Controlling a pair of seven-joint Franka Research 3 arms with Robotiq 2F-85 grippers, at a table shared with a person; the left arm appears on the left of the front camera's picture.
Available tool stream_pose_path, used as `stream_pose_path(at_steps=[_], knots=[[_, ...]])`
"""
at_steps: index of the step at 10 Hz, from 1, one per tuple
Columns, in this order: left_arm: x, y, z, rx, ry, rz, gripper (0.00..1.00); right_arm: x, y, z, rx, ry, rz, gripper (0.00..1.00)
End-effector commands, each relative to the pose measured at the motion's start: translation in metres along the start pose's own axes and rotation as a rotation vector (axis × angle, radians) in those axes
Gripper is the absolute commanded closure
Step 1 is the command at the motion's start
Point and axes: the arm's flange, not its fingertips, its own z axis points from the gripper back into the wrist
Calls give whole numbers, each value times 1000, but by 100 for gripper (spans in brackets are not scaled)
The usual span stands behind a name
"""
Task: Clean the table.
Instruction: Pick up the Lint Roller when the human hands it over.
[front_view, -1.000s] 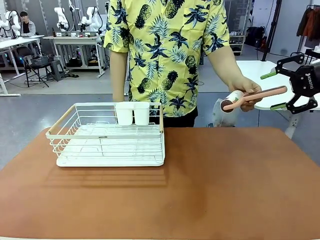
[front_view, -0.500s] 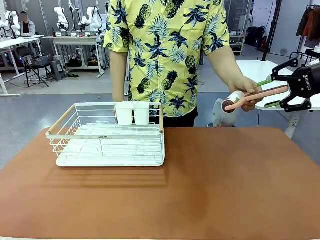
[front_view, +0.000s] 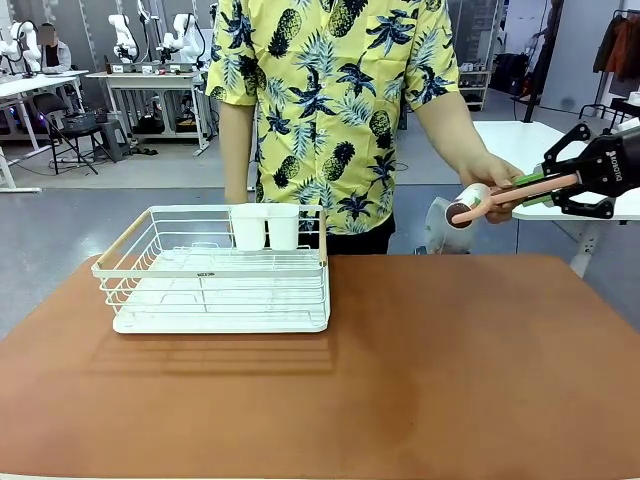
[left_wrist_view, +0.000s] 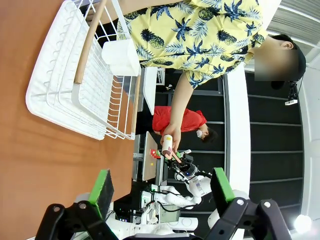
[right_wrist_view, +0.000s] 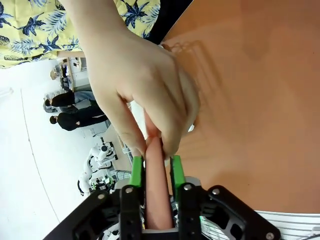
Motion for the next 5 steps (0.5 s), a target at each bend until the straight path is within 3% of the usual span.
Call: stream_pose_path(at_steps=[1,2,5], knots=[[-2,-1,4,-5,13,-22,0,-2,-3,-7,26,-20,15,85],[-2,-1,4,-5,13,-22,0,1,-4,-7,22,-22,16,100],[-2,-1,4,-5,13,-22,0,1,0,0,-1,-3,1,100]])
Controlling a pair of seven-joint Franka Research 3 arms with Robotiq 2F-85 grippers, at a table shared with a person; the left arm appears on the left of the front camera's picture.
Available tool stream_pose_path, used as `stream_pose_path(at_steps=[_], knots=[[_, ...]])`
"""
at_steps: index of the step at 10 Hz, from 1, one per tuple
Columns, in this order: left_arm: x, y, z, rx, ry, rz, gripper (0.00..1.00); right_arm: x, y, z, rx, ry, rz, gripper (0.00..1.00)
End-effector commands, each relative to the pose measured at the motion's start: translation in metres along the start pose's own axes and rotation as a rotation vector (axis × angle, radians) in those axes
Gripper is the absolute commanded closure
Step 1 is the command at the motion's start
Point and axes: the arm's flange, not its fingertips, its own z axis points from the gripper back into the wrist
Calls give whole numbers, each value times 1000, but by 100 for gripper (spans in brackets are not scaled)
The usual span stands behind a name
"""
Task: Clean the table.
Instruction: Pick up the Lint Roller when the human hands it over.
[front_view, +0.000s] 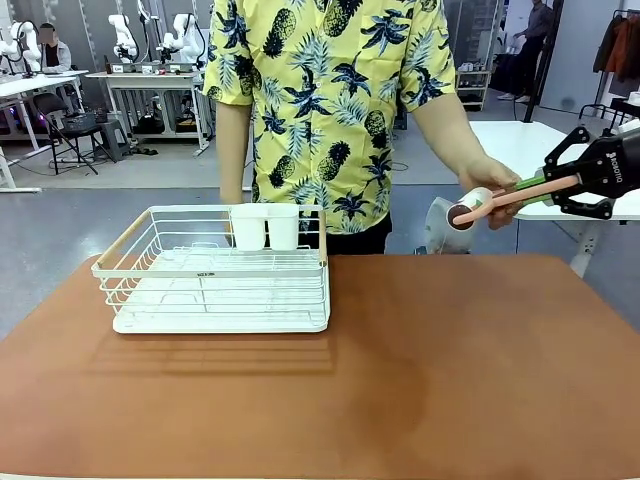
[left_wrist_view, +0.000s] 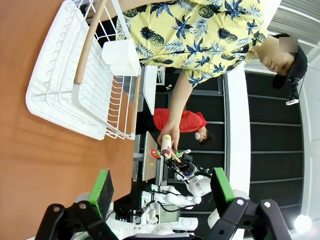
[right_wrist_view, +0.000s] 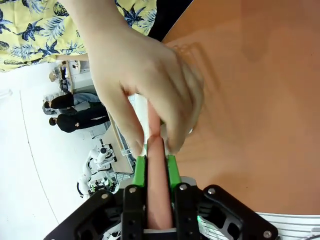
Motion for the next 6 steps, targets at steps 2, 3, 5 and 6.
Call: stream_pose_path(at_steps=[2,3,5,6], knots=[[-2,-1,4,-5,13,-22,0,-2,2,0,5,5,3,100],[-2,-1,4,-5,13,-22,0,-2,2,0,5,5,3,100],[-2,-1,4,-5,13,-22,0,-2,2,0,5,5,3,100],[-2,-1,4,-5,13,-22,0,-2,2,0,5,5,3,100]])
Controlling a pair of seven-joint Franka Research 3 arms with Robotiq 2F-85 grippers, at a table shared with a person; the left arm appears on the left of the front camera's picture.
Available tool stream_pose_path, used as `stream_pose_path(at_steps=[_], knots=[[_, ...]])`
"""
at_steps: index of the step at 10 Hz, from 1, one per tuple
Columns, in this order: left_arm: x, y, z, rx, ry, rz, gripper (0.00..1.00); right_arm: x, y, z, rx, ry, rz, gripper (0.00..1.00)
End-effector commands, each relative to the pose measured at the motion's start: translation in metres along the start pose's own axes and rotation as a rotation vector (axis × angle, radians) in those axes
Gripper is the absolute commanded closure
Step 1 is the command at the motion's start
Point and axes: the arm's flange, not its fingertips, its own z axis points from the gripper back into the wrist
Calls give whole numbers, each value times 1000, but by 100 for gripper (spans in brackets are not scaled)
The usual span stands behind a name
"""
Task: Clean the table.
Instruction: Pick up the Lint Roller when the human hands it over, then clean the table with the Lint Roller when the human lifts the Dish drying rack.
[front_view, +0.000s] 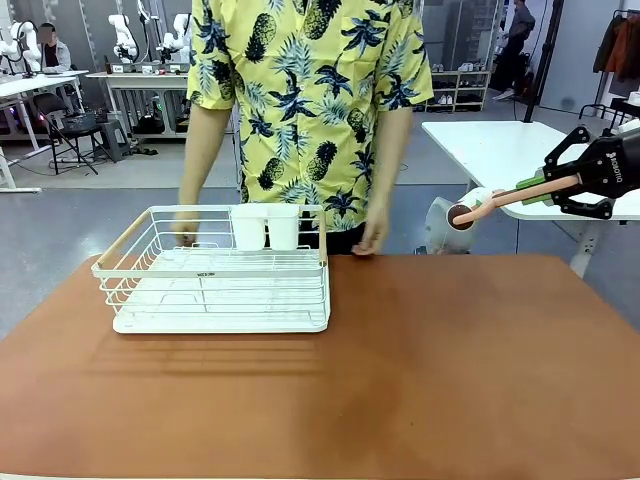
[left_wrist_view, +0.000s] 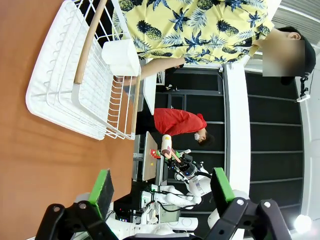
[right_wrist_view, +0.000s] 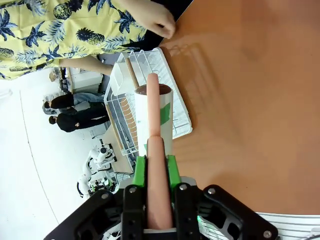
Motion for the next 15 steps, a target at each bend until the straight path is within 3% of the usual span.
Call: stream_pose_path(at_steps=[1,15], knots=[[-2,-1,4,-5,13,-22,0,-2,2,0,5,5,2,100],[-2,-1,4,-5,13,-22,0,-2,2,0,5,5,2,100]])
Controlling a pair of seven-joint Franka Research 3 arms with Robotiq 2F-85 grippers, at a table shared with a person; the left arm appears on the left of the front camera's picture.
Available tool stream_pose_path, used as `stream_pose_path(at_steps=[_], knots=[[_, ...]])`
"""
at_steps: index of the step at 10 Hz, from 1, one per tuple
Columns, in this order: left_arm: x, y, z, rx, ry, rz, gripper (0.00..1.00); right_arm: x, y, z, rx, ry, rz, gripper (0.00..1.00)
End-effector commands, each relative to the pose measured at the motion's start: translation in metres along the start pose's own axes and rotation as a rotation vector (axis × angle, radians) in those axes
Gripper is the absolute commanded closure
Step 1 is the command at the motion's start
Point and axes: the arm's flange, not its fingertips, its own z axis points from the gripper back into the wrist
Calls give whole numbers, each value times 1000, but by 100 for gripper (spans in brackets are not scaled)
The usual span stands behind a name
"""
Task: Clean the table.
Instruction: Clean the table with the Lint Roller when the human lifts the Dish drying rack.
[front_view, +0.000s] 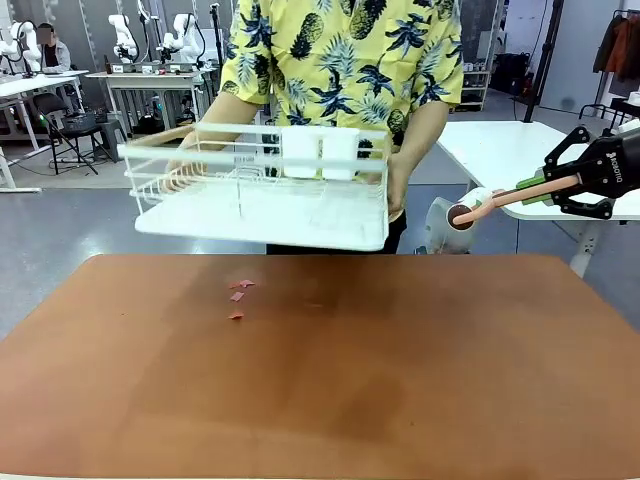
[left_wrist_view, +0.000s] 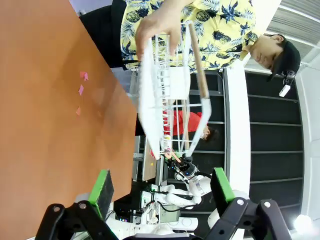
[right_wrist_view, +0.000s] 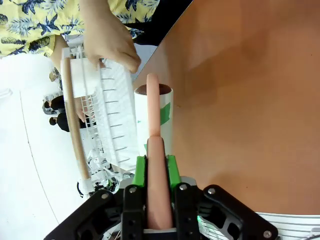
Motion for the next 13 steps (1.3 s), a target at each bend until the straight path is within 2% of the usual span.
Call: stream_pose_path(at_steps=[1,13], knots=[[-2,-1,4,-5,13,-22,0,-2,2,0,5,5,2,100],[-2,-1,4,-5,13,-22,0,-2,2,0,5,5,2,100]])
